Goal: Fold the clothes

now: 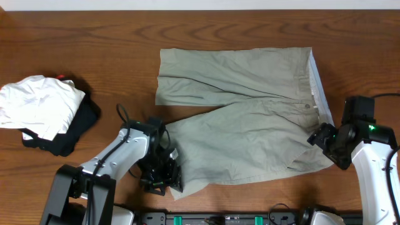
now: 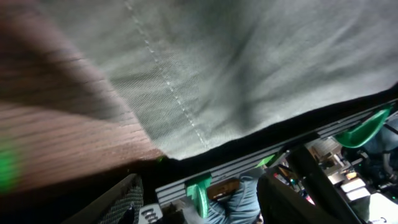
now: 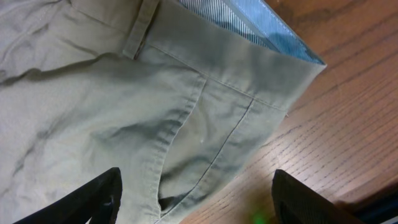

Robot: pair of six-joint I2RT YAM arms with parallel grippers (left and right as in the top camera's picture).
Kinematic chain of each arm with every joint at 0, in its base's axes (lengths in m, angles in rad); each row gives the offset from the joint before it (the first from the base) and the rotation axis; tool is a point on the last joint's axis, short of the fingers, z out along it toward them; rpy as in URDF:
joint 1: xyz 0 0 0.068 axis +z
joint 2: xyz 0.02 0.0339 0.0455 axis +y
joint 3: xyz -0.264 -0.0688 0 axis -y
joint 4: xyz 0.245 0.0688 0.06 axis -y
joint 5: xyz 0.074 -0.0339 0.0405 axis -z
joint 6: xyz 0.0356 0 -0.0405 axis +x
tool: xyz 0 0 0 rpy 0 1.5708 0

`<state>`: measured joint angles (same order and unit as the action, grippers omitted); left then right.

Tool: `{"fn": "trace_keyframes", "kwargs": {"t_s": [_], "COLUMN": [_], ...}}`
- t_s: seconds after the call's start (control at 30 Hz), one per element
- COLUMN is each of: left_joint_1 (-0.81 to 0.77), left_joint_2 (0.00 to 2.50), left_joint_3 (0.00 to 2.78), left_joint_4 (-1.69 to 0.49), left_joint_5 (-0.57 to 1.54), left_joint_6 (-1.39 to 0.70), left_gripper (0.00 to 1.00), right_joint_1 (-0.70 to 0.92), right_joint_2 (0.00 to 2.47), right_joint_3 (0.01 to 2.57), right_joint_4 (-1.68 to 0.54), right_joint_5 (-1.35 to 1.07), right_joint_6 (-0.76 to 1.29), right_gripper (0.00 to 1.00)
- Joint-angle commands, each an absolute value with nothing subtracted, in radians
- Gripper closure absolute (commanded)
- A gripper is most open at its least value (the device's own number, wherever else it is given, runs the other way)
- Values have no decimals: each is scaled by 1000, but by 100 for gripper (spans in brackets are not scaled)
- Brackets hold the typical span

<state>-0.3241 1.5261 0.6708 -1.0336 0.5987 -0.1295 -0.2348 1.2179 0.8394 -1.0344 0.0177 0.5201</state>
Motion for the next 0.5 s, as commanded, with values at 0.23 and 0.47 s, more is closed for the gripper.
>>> {"fn": "trace_keyframes", "kwargs": {"t_s": [0.23, 0.47], "left_joint_1": [-340, -340], "left_joint_2": [1526, 1526], "left_joint_3": [547, 530], "left_joint_4": [-822, -802], "left_joint_5": [655, 655], "left_joint_6": [-350, -392], "left_gripper": [39, 39], "right_joint_1": [-246, -246], "right_joint_2": [1211, 1211], "right_joint_3": [835, 835], "right_joint_4": [-1032, -1029], "right_joint_5": [21, 18], "right_joint_6": [499, 499], "right_gripper": [25, 25]}}
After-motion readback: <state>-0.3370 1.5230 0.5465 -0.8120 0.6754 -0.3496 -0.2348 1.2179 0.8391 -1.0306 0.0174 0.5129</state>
